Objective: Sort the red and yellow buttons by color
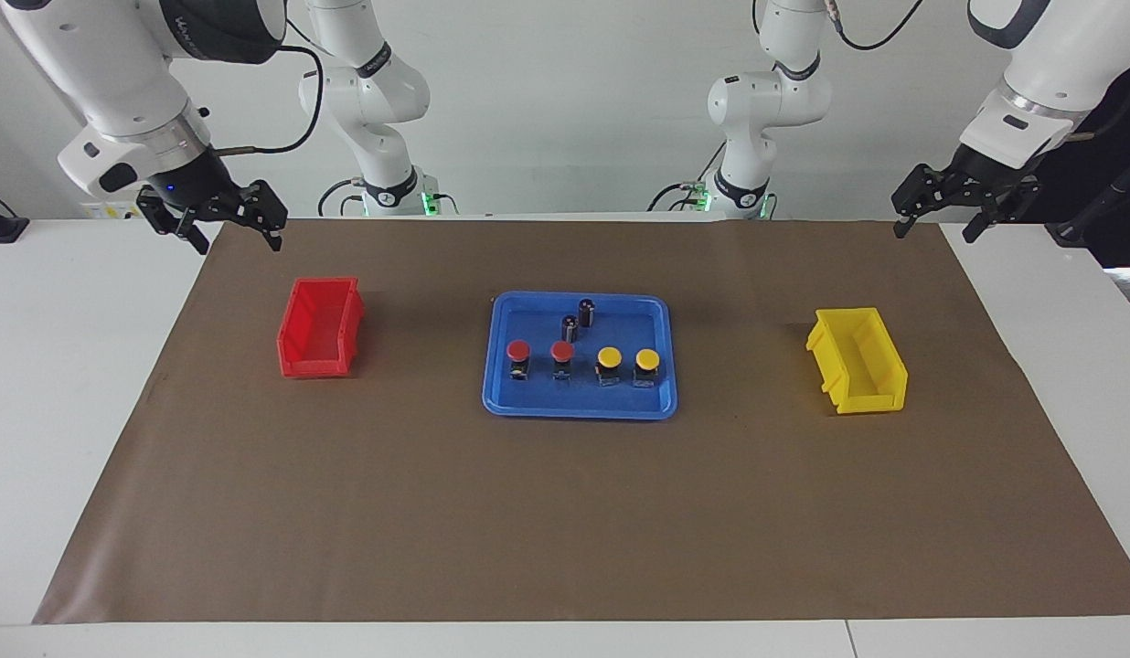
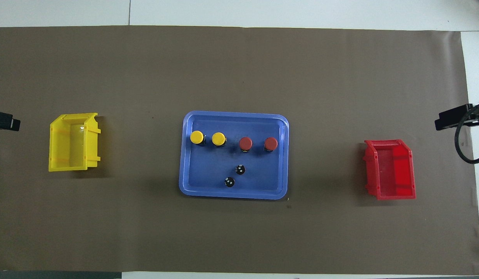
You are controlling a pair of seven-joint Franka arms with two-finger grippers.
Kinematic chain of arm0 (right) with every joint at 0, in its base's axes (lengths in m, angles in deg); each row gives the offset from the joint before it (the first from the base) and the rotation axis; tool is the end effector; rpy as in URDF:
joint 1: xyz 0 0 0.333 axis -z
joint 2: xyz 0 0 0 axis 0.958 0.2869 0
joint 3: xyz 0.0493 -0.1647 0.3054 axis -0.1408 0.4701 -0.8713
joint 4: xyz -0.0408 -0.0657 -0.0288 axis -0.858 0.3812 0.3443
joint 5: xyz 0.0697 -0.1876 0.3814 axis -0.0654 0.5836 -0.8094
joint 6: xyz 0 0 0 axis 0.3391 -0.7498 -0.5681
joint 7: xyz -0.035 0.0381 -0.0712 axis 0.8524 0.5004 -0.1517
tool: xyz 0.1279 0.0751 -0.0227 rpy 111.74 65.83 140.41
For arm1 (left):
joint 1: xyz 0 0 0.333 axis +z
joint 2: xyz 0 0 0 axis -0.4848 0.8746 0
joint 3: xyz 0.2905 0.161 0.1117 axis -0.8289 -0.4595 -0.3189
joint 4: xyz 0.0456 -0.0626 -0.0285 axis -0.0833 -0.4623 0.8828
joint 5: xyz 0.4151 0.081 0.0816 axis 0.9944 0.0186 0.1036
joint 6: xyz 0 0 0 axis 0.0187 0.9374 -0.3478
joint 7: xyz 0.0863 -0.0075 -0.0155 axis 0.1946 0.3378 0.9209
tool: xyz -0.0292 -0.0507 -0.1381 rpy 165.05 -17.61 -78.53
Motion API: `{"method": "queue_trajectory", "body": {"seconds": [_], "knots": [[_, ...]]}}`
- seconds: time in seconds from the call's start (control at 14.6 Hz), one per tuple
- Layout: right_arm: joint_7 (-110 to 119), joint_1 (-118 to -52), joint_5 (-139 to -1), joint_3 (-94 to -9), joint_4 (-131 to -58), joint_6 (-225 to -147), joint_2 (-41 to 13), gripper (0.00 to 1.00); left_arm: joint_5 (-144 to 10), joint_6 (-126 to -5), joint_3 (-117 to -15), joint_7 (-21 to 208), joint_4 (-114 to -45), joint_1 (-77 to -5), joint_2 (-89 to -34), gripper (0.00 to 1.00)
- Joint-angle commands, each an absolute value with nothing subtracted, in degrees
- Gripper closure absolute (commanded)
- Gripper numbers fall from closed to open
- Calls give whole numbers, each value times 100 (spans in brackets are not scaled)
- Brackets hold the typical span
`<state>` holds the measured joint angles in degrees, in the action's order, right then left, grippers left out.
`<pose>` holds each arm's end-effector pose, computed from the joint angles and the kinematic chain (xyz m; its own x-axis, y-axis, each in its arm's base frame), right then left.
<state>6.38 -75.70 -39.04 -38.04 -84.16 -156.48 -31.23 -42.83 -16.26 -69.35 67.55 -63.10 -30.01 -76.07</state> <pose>0.5725 -0.0436 0.6067 0.9977 0.0337 -0.0592 0.0336 -0.9994 -0.0031 0.5639 -0.0048 0.6339 0.9830 -0.1830 0.0135 -0.1832 -0.9830 0.0116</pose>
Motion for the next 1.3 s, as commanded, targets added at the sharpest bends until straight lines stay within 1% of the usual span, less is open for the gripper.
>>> {"method": "queue_trajectory", "body": {"seconds": [0.0, 0.21, 0.96, 1.09, 1.16, 1.23], "knots": [[710, -7553, -3882, -3832, -8537, -15729, -3220, 0, -4377, -1735, -6989, 6810, -6465, -3050, -7747, 0], [718, -7553, -3890, -3832, -8546, -15703, -3229, 0, -4369, -1735, -6998, 6810, -6605, -3058, -7826, 0], [683, -7622, -3890, -3849, -8458, -15668, -3176, 0, -4360, -1726, -6989, 6801, -6719, -3050, -7879, 0], [736, -7798, -3873, -3867, -8143, -15511, -2984, 0, -4360, -1735, -6989, 6801, -6728, -3050, -7879, 0], [875, -7868, -3882, -3893, -7811, -15292, -2826, 0, -4360, -1735, -6989, 6801, -6728, -3050, -7879, 0], [1146, -8017, -3908, -3954, -7503, -15133, -2555, 0, -4360, -1735, -6989, 6793, -6720, -3050, -7879, 0]]}}
